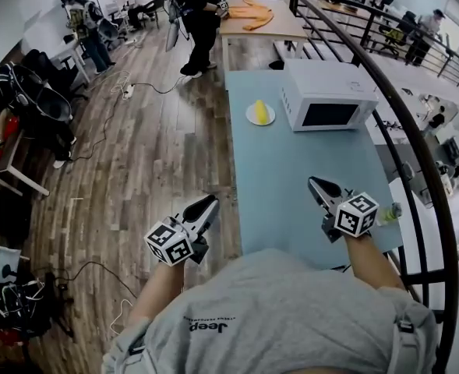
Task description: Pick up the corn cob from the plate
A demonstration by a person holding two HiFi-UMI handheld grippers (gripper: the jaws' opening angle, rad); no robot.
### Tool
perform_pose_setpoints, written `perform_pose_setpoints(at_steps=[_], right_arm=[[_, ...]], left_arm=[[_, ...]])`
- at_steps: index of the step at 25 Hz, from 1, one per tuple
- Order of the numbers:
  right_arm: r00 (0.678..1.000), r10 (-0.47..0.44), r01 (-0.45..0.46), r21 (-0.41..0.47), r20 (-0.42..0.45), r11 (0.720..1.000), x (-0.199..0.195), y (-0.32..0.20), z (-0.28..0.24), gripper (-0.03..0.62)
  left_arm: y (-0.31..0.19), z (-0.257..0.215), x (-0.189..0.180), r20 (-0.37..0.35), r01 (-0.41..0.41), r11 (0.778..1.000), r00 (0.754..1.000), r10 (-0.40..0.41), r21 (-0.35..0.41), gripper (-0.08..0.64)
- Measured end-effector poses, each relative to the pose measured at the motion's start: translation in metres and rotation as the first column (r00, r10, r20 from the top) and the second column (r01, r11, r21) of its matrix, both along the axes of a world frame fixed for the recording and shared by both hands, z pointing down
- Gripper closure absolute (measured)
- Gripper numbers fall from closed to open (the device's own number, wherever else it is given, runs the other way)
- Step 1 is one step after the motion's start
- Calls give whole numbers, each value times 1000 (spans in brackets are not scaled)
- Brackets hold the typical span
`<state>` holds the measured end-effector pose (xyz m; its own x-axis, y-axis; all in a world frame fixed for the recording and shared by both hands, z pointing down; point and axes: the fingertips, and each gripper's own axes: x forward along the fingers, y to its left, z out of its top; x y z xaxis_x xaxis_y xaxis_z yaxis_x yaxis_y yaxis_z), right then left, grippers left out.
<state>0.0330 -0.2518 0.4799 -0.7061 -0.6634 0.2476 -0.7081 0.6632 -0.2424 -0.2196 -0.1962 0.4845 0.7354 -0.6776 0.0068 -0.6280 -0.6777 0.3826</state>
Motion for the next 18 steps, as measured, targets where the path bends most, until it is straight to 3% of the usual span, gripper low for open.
perform_pose_setpoints(at_steps=[9, 18], right_arm=[[999, -4, 1, -63, -44, 998, 25, -81, 41, 583], [992, -51, 44, -61, -113, 997, -26, -231, 77, 581]], left_arm=[[-82, 23, 32, 32, 47, 998, 998, -46, -28, 489], [-196, 42, 43, 50, 128, 990, 991, -125, -65, 492]])
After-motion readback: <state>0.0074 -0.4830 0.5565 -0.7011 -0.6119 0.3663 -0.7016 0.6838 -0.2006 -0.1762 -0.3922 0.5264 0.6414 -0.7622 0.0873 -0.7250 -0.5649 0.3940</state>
